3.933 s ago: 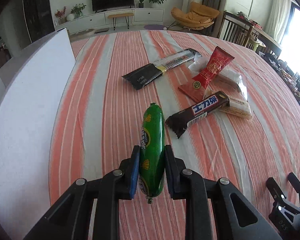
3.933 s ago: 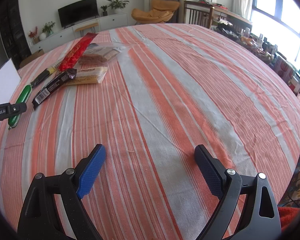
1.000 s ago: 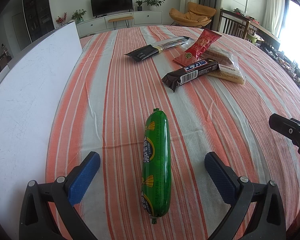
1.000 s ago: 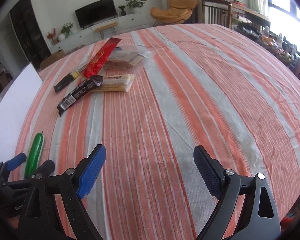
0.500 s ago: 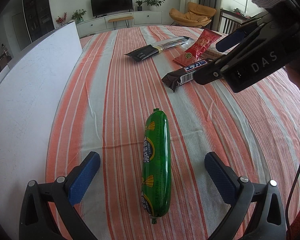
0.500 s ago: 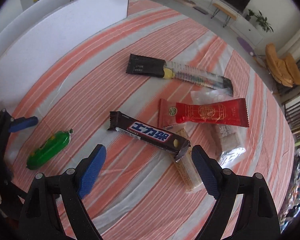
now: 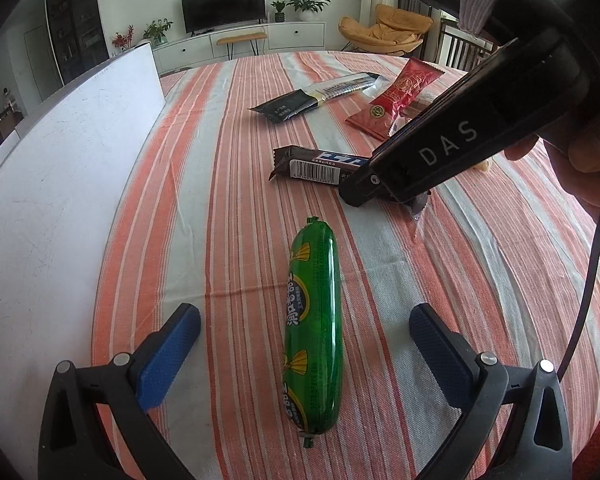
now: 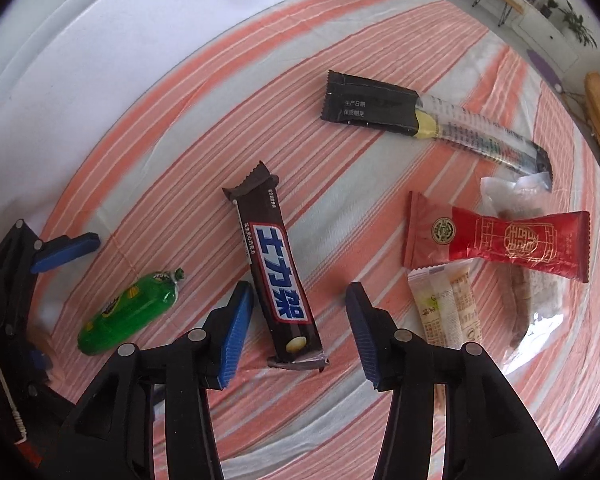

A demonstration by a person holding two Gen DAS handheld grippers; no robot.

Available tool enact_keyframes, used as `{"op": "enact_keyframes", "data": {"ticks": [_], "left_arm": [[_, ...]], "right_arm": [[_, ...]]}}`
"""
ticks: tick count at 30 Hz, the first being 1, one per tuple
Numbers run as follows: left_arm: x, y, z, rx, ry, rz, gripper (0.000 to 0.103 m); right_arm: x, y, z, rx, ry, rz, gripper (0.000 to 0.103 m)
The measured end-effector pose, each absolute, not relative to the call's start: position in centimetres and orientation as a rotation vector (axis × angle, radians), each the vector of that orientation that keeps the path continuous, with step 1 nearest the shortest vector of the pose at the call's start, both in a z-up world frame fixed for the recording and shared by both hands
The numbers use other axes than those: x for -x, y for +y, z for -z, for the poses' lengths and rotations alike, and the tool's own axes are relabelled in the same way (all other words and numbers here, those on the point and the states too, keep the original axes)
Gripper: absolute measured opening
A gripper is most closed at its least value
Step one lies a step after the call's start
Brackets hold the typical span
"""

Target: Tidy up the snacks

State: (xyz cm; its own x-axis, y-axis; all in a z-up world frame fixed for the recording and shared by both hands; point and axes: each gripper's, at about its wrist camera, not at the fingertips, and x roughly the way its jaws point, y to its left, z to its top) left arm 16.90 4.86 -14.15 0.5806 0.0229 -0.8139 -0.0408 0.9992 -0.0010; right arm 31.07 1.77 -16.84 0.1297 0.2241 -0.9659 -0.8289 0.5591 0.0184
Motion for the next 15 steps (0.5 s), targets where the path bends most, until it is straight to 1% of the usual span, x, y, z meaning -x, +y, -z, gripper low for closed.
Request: {"op": "enact_keyframes", "data": {"ticks": [1, 2, 7, 12, 15], "left_arm": [[-16.9, 4.9, 14.2, 0.020, 0.951, -0.037, 0.103], [-16.9, 4.9, 14.2, 0.020, 0.951, -0.037, 0.103], [-16.9, 4.9, 14.2, 0.021, 0.951, -0.037, 0.103], [-16.9, 4.9, 14.2, 0.020, 0.951, -0.037, 0.103], [-16.9, 4.9, 14.2, 0.021, 0.951, -0.037, 0.103]], "right_arm": [[-30.9, 1.5, 16.7, 0.573, 1.188, -0.843, 0.021], [-30.5, 0.9, 16.6, 0.516, 1.175, -0.848, 0.019], [-27.9, -6.6, 16.6, 0.229, 1.155, -0.666, 0.019], [-22.7, -15.0, 16.5, -0.014, 1.157, -0.448, 0.019], [-20.2, -17.9, 16.5, -0.098, 1.141, -0.329, 0.019]]}}
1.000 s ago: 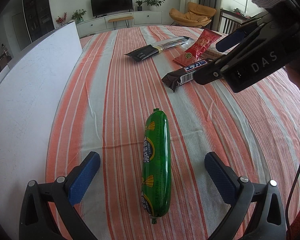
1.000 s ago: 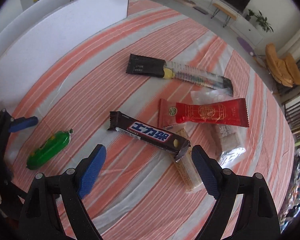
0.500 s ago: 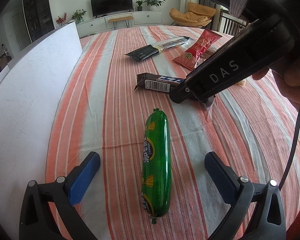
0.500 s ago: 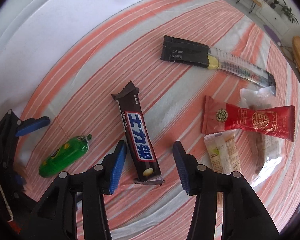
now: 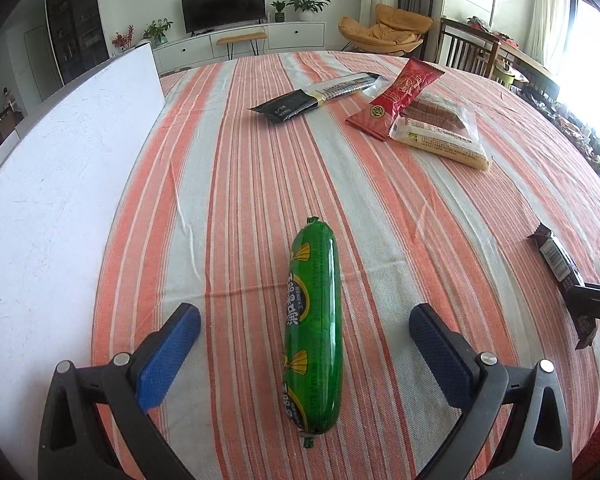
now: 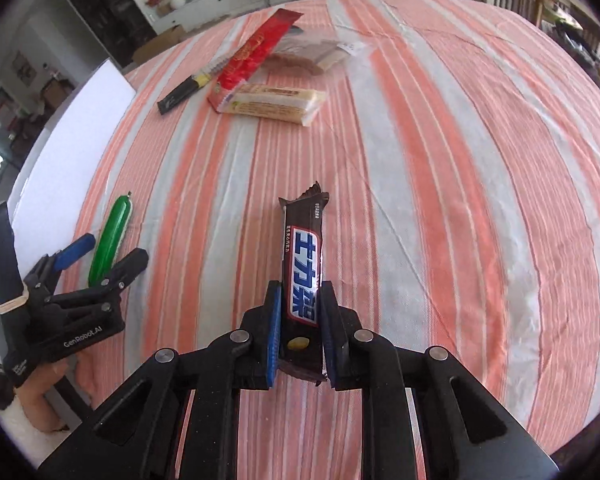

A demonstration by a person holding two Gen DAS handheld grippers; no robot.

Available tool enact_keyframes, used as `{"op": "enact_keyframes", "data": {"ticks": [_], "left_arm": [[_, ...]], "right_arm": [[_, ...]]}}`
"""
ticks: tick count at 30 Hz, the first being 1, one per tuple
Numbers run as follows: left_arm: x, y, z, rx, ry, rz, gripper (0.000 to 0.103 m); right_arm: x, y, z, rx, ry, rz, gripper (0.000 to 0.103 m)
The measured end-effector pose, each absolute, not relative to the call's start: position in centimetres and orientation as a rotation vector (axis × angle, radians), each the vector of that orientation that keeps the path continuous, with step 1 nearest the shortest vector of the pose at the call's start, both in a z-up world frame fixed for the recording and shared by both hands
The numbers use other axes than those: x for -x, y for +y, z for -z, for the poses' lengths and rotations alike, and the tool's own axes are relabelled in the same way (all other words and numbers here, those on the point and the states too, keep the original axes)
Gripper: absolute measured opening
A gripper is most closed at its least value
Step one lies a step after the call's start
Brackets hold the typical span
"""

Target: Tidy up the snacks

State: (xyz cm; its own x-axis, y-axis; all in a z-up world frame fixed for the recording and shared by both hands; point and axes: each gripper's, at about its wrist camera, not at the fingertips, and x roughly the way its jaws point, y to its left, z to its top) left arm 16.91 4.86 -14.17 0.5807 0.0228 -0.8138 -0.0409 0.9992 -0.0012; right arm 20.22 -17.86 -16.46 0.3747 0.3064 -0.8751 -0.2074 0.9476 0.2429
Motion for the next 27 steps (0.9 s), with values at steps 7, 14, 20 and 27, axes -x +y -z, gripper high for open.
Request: {"op": "enact_keyframes", "data": {"ticks": [7, 14, 20, 27], "left_arm": [[-16.9, 4.9, 14.2, 0.020, 0.951, -0.037, 0.103], [-16.9, 4.9, 14.2, 0.021, 0.951, -0.037, 0.103], [-16.9, 4.9, 14.2, 0.021, 0.951, -0.037, 0.103], [-16.9, 4.9, 14.2, 0.020, 0.951, -0.037, 0.103]], "right_arm": [[-17.4, -16.1, 16.8, -0.032, 1.016, -0.217, 0.066], [-16.9, -15.0, 17.8, 0.012, 0.950, -0.208, 0.083], [-16.9, -13.8, 18.4, 0.077, 0.940, -0.192, 0.088], [-16.9, -13.7, 18.5, 0.076, 0.939, -0.198, 0.091]]}}
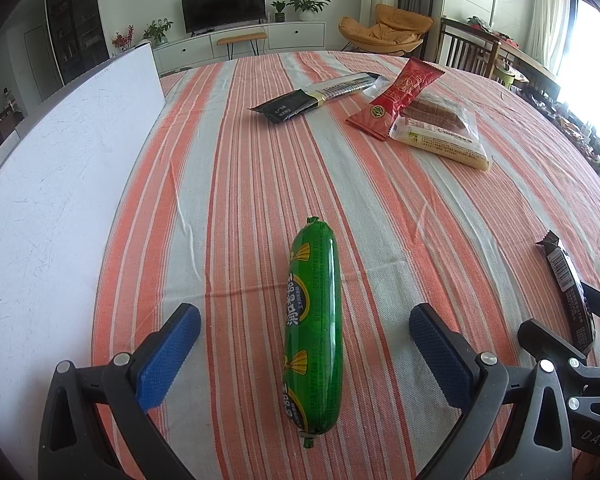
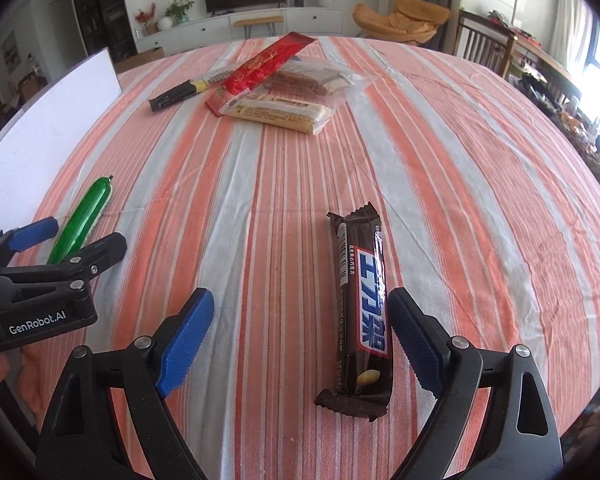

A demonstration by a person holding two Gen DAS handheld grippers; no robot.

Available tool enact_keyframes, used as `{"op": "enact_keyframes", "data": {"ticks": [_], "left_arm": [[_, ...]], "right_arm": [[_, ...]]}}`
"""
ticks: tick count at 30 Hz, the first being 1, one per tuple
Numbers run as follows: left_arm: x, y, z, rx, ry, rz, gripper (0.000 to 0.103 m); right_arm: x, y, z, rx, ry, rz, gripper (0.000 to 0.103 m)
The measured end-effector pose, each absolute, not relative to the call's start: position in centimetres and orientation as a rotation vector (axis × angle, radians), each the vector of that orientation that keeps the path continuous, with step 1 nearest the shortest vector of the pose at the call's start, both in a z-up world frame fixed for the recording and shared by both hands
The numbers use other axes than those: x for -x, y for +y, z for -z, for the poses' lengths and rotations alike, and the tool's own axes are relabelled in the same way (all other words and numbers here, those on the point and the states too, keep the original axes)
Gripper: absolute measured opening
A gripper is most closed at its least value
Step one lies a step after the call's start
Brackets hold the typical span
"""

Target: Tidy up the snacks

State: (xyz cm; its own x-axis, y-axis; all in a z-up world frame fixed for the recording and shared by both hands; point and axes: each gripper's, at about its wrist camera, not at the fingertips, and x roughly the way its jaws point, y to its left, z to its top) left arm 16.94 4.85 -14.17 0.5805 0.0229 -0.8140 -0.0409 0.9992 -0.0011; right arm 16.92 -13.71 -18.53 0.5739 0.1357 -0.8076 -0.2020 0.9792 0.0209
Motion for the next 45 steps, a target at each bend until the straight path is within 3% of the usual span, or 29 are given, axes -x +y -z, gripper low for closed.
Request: {"op": "enact_keyframes", "data": {"ticks": [25, 33, 37, 40, 41, 43, 44, 45], "left_arm": [[-17.2, 4.9, 13.9, 0.015, 1.000, -0.003, 0.102], [-16.6, 5.1, 13.0, 0.082, 1.025, 0.060, 0.082], [-16.8, 3.9, 13.1, 0.011, 1.029, 0.079, 0.072], [-16.7, 3.5, 12.9, -0.045, 1.014, 0.066, 0.043], [-16.7, 3.7, 12.8, -0.039, 1.010, 0.064, 0.022], [-16.6, 4.3, 12.8, -0.013, 1.005, 0.080, 0.023], [-16.5, 4.5, 12.8, -0.003, 0.994, 0.078, 0.023], [-16.2, 4.8, 12.8, 0.006, 0.986, 0.076, 0.022]], "right_arm": [[-16.9, -13.9, 18.5, 0.061, 0.943, -0.194, 0.092], [-16.7, -23.6, 17.8, -0.558, 0.854, -0.247, 0.091], [-17.6, -22.7, 17.1, -0.452, 0.920, -0.226, 0.089], [-18.3, -18.4, 15.9, -0.139, 0.983, -0.206, 0.089], [-18.4, -17.5, 16.0, -0.070, 1.028, -0.187, 0.089], [-18.1, -16.5, 16.4, -0.025, 1.098, -0.173, 0.087], [-17.8, -16.2, 16.6, -0.018, 1.111, -0.180, 0.083], [-17.5, -15.9, 16.9, 0.005, 1.127, -0.178, 0.051]]}}
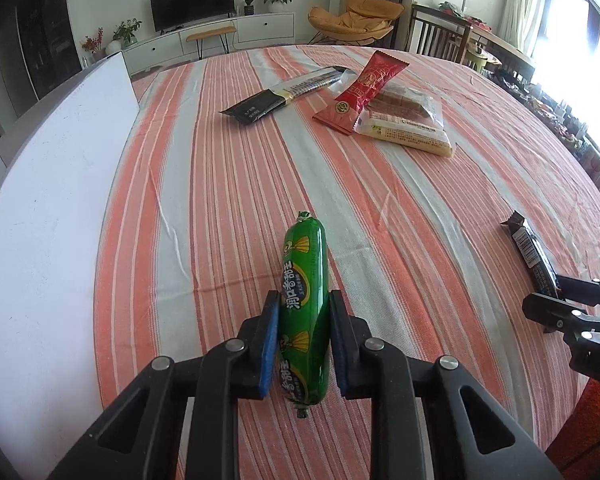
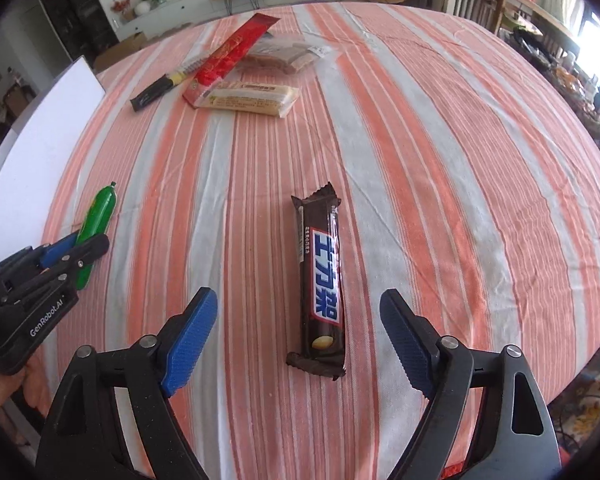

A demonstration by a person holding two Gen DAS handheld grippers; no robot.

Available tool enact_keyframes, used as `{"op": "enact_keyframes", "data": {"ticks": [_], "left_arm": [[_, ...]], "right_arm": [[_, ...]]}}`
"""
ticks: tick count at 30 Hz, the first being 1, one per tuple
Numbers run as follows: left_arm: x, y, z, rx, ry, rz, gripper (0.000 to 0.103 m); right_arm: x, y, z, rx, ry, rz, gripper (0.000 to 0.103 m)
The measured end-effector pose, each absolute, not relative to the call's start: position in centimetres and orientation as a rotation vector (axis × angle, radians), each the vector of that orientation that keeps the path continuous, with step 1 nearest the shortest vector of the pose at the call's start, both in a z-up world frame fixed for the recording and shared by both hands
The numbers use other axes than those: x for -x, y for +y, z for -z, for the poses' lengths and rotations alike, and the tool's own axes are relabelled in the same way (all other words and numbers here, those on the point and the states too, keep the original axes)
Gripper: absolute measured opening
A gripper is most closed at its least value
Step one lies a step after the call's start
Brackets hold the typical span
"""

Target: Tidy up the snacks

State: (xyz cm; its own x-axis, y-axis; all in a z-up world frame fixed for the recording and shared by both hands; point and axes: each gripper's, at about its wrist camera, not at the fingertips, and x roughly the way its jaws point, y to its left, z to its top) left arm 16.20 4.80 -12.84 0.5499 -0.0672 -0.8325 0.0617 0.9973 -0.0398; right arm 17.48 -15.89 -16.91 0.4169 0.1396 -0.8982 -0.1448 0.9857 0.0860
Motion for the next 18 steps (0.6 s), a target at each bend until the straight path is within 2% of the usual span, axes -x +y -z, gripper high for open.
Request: {"op": "enact_keyframes", "data": {"ticks": [1, 6, 18], "left_arm": [[-15.9, 5.1, 12.8, 0.026, 0.982, 0.078, 0.022], [-13.7, 6.0, 10.4, 0.154, 0.947, 0.143, 0.022], [-7.5, 7.0, -0.2, 0.265, 0.784, 0.313, 0.022]], "right_arm": [[-17.3, -15.6, 17.4, 0.030, 1.147, -0.169, 0.022], [-16.1, -17.1, 16.5, -0.056, 1.109, -0.171, 0.019], [-13.6, -17.9, 8.8, -0.333, 0.955, -0.349, 0.019]]}}
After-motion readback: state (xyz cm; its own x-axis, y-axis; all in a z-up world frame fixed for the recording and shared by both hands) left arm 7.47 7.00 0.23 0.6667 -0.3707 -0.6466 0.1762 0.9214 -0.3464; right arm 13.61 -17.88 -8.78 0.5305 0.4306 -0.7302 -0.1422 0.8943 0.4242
